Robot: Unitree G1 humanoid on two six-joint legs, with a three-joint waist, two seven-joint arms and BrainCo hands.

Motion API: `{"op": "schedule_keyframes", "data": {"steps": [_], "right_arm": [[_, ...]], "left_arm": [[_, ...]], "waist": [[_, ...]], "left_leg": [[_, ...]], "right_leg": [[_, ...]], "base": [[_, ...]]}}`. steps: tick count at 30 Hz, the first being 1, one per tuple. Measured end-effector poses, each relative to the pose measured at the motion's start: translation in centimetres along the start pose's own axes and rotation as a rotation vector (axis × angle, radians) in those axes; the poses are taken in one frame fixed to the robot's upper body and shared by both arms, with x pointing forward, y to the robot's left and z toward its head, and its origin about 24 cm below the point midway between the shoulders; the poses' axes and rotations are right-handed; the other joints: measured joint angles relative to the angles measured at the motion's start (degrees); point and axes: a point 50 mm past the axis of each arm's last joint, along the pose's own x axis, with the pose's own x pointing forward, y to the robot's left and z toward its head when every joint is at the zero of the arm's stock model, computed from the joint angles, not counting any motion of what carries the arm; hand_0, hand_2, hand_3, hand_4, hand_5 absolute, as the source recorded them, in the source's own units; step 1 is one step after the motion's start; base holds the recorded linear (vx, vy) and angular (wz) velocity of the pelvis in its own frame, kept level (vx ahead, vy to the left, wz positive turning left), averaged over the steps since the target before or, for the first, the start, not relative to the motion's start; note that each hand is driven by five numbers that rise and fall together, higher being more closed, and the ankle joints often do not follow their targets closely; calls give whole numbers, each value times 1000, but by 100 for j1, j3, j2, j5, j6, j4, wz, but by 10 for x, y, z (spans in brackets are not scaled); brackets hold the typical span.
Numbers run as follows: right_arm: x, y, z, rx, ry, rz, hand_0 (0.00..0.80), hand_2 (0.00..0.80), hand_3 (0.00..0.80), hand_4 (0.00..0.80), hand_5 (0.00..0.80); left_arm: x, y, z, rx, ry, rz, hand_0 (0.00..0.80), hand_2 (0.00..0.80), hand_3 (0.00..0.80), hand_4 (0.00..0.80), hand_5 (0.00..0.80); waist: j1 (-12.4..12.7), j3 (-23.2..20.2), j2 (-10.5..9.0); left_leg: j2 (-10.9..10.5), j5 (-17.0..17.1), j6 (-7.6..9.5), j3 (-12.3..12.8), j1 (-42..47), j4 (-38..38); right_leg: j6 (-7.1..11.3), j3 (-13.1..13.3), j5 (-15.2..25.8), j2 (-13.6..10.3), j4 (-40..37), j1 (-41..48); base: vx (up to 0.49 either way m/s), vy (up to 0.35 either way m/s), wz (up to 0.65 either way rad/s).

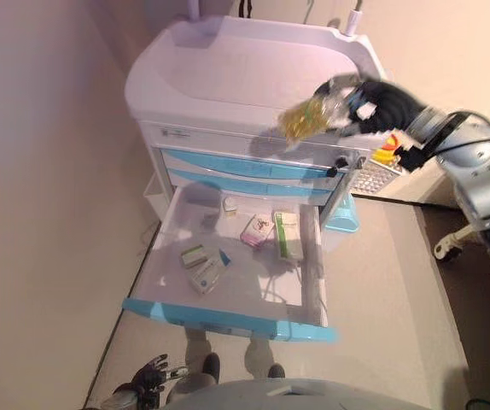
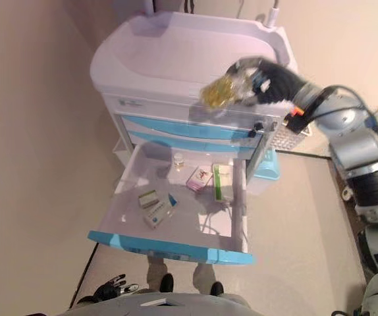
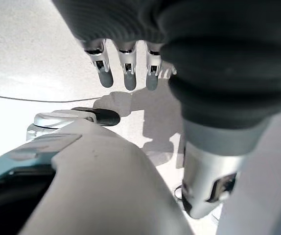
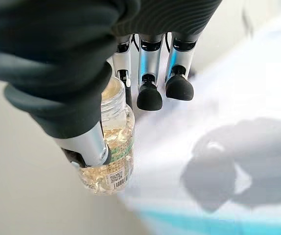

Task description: Open the drawer and pick up the medicine

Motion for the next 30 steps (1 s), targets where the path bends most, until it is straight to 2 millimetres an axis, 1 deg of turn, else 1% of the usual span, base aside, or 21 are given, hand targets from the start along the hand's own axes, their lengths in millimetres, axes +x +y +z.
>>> {"op": "schedule_keyframes", "data": {"steps": [4,6,9,11,13,15,18,21,24,26,28,30], "right_arm": [[4,-41,-15,-33,140,-149,800,800,800,800,800],[5,-57,-27,-51,229,-195,800,800,800,800,800],[-1,-78,-45,-70,374,-257,800,800,800,800,800],[-6,-87,-53,-87,451,-279,800,800,800,800,800],[-11,-94,-61,-113,530,-293,800,800,800,800,800],[-15,-98,-66,-129,577,-301,800,800,800,800,800],[-23,-106,-75,-198,695,-296,800,800,800,800,800],[-22,-112,-73,-281,745,-284,800,800,800,800,800],[-22,-121,-69,-367,799,-288,800,800,800,800,800],[-22,-125,-66,-395,819,-294,800,800,800,800,800],[-20,-134,-58,-445,833,-309,800,800,800,800,800],[-19,-138,-54,-486,846,-303,800,800,800,800,800]], "left_arm": [[1,1,3,20,5,-3,0,0,0,0,0],[2,1,7,28,0,-5,0,0,0,0,0],[2,2,9,39,-2,-7,0,0,0,0,0],[3,1,11,45,-7,-11,0,0,0,0,0],[3,1,14,57,-11,-14,0,0,0,0,0],[3,2,16,60,-16,-14,0,0,0,0,0],[5,3,27,86,-37,-19,0,0,0,0,0],[5,9,35,84,-59,-5,0,0,0,0,0],[4,13,45,96,-100,7,0,0,0,0,0],[3,18,48,106,-108,22,0,0,0,0,0],[2,22,49,110,-112,34,0,0,0,0,0],[0,27,51,117,-117,44,0,0,0,0,0]], "waist": [[153,0,-45],[245,8,-58],[335,34,-90],[421,41,-98],[488,50,-108],[569,71,-123],[730,185,-149],[808,306,-202],[971,506,-234],[1050,609,-262],[1094,754,-285],[1202,809,-345]], "left_leg": [[-6,1,0,-38,2,1],[-8,4,0,-55,-2,2],[-16,9,-4,-181,-19,2],[-19,18,-14,-241,-60,2],[-25,55,-14,-313,-132,3],[-31,105,-24,-385,-217,4],[-33,148,-44,-504,-347,5],[-29,254,-79,-654,-600,6],[-10,311,-113,-754,-776,7],[-9,355,-141,-855,-890,8],[-9,370,-149,-917,-920,8],[-6,370,-151,-933,-932,8]], "right_leg": [[-11,-29,6,-2,0,23],[-7,-50,4,0,0,28],[8,-166,-11,-2,-1,57],[28,-204,-27,-3,-1,46],[28,-302,-29,-1,-1,10],[27,-334,-29,10,0,-37],[29,-440,-30,35,0,-118],[28,-477,-29,74,0,-310],[25,-484,-26,110,0,-439],[-16,-485,4,137,1,-507],[-18,-473,3,148,1,-503],[-17,-475,2,153,1,-505]], "base": [[68,31,5],[52,34,5],[46,30,16],[48,7,18],[20,-10,22],[-18,-13,18],[-72,-20,21],[-99,-49,24],[-69,-49,19],[-32,-43,25],[-3,-34,19],[5,-20,9]]}}
